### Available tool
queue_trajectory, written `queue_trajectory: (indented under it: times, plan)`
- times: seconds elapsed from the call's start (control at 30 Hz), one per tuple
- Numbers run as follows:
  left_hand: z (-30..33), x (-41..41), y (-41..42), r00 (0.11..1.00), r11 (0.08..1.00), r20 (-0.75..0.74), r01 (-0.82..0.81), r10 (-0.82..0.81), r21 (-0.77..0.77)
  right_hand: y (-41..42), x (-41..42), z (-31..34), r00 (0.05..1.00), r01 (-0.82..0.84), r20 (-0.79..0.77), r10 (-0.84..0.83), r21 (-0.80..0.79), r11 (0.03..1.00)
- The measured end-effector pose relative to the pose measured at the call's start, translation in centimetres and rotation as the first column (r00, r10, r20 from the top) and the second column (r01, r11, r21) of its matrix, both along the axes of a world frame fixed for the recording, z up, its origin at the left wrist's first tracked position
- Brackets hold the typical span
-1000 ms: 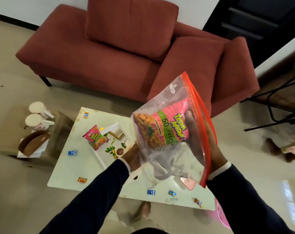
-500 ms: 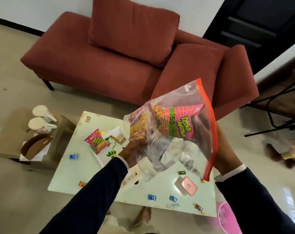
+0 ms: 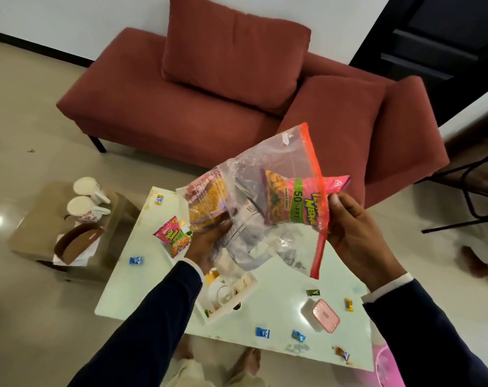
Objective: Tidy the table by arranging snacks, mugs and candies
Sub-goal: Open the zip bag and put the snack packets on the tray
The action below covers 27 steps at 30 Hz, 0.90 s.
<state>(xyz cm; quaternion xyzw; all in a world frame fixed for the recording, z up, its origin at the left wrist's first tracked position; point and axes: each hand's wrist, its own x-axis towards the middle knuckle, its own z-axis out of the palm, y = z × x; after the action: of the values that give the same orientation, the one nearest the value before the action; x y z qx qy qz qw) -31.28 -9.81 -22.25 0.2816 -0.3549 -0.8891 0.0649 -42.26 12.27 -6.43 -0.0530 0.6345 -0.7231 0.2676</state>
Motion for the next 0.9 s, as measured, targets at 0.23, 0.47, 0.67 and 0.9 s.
queue_trajectory:
  times: [0.23, 0.47, 0.67, 0.9]
  plan:
    - [0.4, 2.6, -5.8, 0.994, 0.995, 0.033, -0.104, 0.104, 0.006, -1.8, -0.9, -0.3, 0.997, -0.071, 0.014, 0.071, -0.033, 0.997]
    - [-0.8, 6.2, -10.0, 0.957, 0.983, 0.242, -0.178, 0.163, 0.038, -6.0, -0.7, -1.8, 0.981, -0.179, 0.070, 0.183, -0.060, 0.982]
    - [-3.4, 11.3, -13.5, 0.946, 0.942, 0.047, -0.312, 0.319, -0.124, -8.4, -3.0, -7.7, 0.967, -0.050, 0.255, 0.031, 0.069, 0.996]
    - [-10.4, 16.9, -18.0, 0.941, 0.943, 0.192, -0.306, 0.279, 0.128, -12.4, -4.2, -20.8, 0.908, -0.153, 0.413, 0.068, 0.178, 0.972]
